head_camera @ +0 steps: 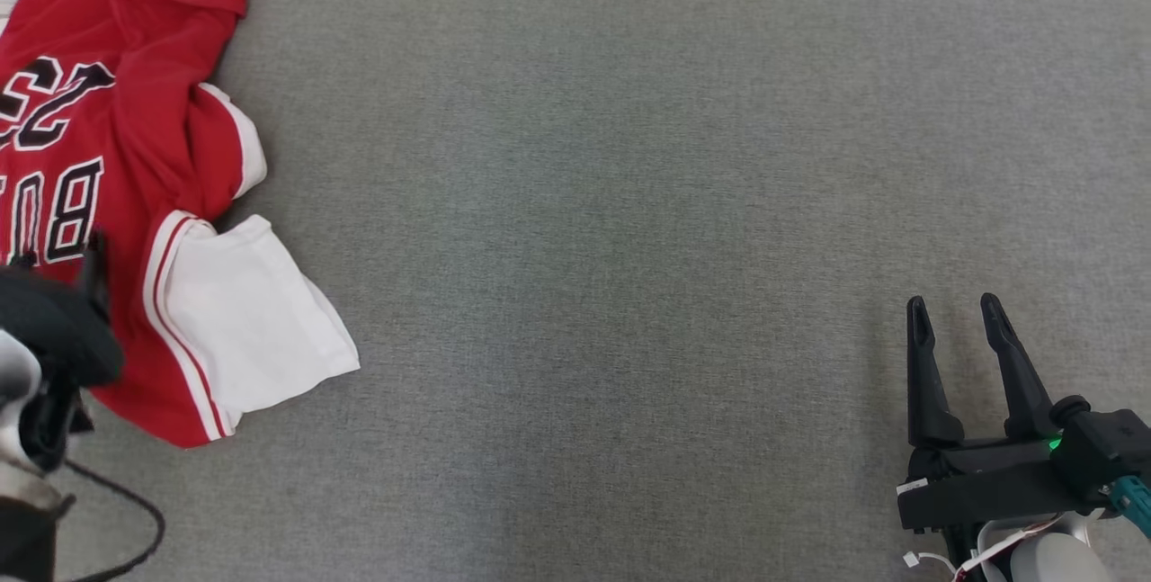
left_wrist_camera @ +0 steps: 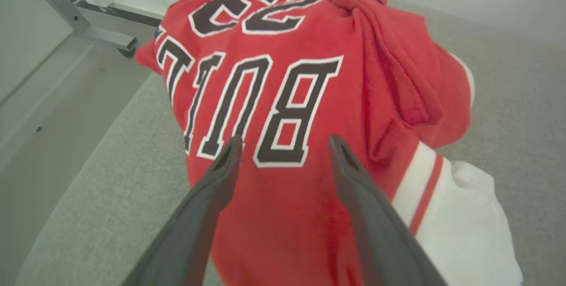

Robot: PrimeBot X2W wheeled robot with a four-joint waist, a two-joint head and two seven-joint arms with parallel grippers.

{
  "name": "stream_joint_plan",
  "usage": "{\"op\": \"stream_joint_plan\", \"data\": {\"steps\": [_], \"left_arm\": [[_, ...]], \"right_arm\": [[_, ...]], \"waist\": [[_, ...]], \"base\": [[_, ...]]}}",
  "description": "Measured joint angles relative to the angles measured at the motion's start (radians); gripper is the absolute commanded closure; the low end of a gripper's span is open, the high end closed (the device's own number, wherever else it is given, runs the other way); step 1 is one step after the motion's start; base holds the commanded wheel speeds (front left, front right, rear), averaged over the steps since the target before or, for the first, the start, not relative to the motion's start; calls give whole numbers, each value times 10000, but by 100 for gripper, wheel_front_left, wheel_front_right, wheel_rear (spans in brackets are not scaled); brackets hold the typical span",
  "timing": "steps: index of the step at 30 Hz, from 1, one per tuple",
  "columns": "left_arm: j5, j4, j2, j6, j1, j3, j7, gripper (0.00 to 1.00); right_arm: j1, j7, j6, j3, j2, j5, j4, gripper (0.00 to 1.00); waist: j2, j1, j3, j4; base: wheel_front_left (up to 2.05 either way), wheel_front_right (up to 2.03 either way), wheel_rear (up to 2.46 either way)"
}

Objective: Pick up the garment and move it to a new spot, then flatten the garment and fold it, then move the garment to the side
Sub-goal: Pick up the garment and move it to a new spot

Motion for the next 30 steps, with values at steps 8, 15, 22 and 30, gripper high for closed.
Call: {"op": "stream_joint_plan", "data": {"steps": [8, 15, 22, 30], "left_arm": [[-639, 1011, 52, 0, 318, -303, 1139, 0], [-704, 1429, 132, 0, 287, -546, 671, 100], [-291, 1392, 560, 155, -164, -562, -928, 100], [280, 238, 999, 533, -1194, -604, -2483, 100]], "right_arm": [[-20, 0, 0, 79, 19, 0, 8, 0], [-24, 0, 0, 81, 52, -2, 46, 0], [6, 0, 0, 46, 100, 4, 127, 0], [209, 0, 0, 79, 284, 48, 257, 0]], "waist": [[0, 0, 32, -304], [-1, -1, -80, -489], [0, -1, -330, -426], [-1, -2, -891, -281]], "base": [[0, 0, 0], [0, 0, 0], [0, 0, 0], [0, 0, 0]]}}
